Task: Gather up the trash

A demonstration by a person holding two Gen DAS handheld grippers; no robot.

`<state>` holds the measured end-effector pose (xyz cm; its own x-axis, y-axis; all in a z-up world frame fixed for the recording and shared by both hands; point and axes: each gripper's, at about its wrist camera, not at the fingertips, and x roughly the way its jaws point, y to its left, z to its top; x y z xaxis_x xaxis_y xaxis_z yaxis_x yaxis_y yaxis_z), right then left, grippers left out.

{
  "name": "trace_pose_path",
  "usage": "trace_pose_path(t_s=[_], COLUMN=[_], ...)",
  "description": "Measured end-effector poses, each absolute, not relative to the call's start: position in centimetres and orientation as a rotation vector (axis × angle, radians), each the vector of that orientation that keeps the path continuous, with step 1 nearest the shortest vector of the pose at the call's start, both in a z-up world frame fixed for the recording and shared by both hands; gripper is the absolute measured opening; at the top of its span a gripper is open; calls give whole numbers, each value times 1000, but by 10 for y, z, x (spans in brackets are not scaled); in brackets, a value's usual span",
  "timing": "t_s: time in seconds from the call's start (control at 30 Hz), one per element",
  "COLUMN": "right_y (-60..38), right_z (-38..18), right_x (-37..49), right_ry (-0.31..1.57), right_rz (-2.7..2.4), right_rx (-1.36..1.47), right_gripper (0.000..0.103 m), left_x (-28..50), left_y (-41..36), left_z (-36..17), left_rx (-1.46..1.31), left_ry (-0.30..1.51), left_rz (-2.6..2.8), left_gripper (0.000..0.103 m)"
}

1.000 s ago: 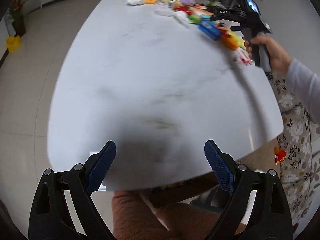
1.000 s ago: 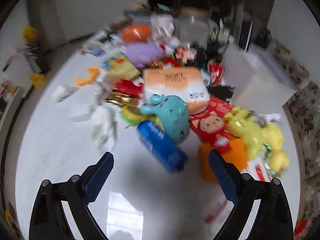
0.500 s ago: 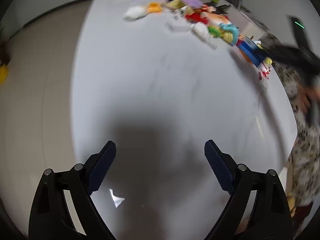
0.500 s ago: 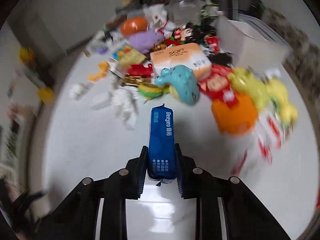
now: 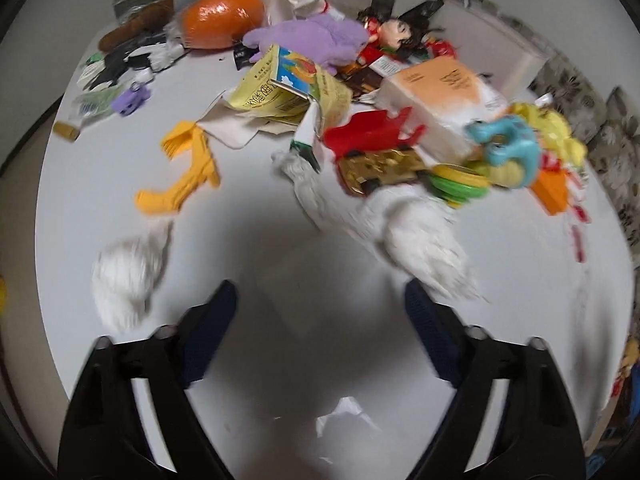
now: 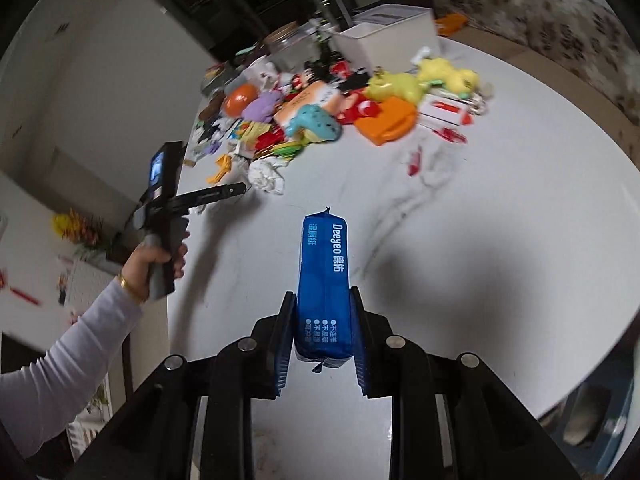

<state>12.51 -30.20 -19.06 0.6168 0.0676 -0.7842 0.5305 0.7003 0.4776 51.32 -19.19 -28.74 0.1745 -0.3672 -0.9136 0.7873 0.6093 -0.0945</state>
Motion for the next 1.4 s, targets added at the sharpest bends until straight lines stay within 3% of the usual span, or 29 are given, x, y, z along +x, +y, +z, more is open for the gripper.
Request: trace_pose_path(t_s=[0.07,0.13,0.33,0.5,0.53,0.6,0.77,0.83,0.87,0.9,0.97,1.1,1.27,1.4], right_y=[-303,-306,-303,-293,-291,-287,-284,-282,-276,-271,-256,-220,-194,-191], right_z=[-190,-192,-189,-187,-187,-189,-211,-217,-217,-217,-220,-238,-259,-279], right_x=[116,113,117,134,137,143,159,157,152,149,139,132,146,167], right_ry=[868,860,847,868,873,885,977,1016,1030,1042,1050,1054,1004,1082], right_rz=[-315,-325,-284,-180,-162,-99,-34,-12,2,23,72,113,208,345], right_rx=[783,795,784,737,728,706,583,510,447,401,313,92,-78,-292], right_gripper=[26,26,26,25,23,6,8,28,53,70,69,88,95,94], left_x=[518,518,494,427,409,367,280,256,241,231,208,169,125,98], left_y=[-198,-199,-170,-118,-108,-84,-41,-28,-20,-16,-4,13,33,54], left_z=[-289,-288,-271,-242,-238,-230,-231,-232,-232,-230,-229,-228,-223,-222], left_rx=[488,492,436,378,360,337,269,207,174,161,117,53,-16,-58], left_ry=[1108,1116,1110,1072,1078,1080,1124,1137,1141,1140,1148,1164,1163,1163], left_rz=[-830,-831,-846,-891,-904,-907,-835,-794,-762,-736,-690,-622,-549,-505], left_gripper=[51,47,45,45,45,45,45,45,45,45,45,45,46,46])
